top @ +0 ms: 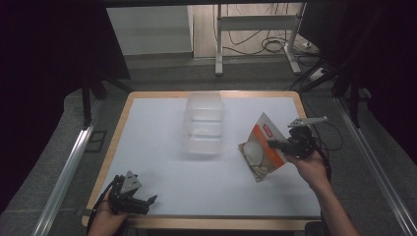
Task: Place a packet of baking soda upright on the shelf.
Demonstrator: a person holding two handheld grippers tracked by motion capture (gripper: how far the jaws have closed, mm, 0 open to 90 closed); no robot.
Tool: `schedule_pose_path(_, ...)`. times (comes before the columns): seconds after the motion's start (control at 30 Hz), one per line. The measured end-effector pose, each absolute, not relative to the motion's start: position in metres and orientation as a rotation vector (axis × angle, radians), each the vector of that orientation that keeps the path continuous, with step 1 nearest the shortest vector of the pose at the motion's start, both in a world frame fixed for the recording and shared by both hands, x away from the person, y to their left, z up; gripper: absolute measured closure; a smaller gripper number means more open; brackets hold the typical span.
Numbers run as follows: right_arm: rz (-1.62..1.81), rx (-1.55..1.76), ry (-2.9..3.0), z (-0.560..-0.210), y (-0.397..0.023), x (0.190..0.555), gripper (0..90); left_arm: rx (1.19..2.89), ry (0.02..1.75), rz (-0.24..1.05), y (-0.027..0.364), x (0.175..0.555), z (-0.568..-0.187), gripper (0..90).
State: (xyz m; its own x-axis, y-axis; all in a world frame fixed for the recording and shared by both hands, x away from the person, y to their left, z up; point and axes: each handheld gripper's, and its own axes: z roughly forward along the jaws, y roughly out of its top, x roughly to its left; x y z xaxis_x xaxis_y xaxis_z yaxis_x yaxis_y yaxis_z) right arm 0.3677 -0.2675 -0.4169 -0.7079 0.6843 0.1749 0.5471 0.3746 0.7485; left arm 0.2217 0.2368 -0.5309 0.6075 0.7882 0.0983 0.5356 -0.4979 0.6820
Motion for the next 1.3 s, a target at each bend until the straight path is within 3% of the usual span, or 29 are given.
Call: schedule_pose_path(1.3,1.330,1.033,2.409,-0.368,-0.252,0.390,88.7,2.203,1.038,0.525,0.239,0.222,-0.531,2.5)
